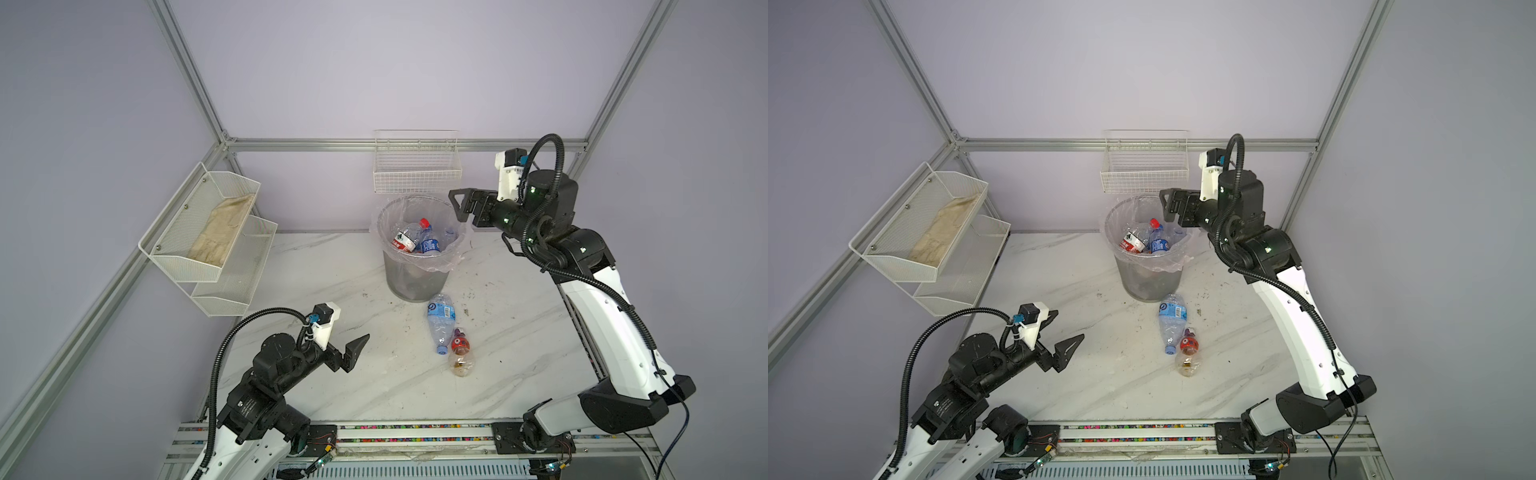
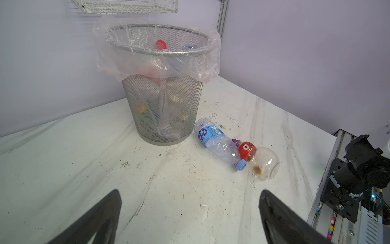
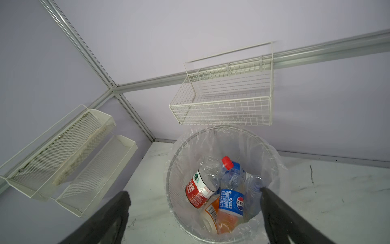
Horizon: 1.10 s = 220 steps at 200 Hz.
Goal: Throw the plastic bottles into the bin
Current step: 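Withdraw the right gripper from the wastebasket toward the purple-capped bottle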
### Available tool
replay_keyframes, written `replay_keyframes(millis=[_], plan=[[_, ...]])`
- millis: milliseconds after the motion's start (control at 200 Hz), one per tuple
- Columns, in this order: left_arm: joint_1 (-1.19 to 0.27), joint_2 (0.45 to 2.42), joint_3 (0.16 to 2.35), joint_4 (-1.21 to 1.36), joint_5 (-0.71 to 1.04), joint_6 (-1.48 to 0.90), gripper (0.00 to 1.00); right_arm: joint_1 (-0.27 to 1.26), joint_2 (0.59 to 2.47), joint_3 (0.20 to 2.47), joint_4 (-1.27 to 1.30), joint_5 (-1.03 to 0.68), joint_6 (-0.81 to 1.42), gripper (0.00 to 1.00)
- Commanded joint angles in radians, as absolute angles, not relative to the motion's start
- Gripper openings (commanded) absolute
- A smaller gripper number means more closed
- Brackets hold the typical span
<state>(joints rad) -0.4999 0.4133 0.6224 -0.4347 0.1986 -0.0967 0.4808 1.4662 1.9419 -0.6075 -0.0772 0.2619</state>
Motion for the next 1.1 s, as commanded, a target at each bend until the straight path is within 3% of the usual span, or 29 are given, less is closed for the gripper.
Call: replay_keyframes(millis=[0, 840, 1095], plan=[[-0.503, 0.422, 0.589, -0.415, 0.188, -0.117, 1.0, 0.479, 1.428, 1.898, -0.628, -0.05, 0.277, 0.98], [-0.502, 0.427, 0.594, -0.422, 0.181, -0.116, 1.0, 0.479, 1.101, 1.291, -0.687, 0.035, 0.433, 0.98], [-0.503, 0.431, 0.595, -0.424, 0.181, -0.115, 1.0, 0.479, 1.083, 1.168, -0.707, 0.035, 0.517, 0.98]])
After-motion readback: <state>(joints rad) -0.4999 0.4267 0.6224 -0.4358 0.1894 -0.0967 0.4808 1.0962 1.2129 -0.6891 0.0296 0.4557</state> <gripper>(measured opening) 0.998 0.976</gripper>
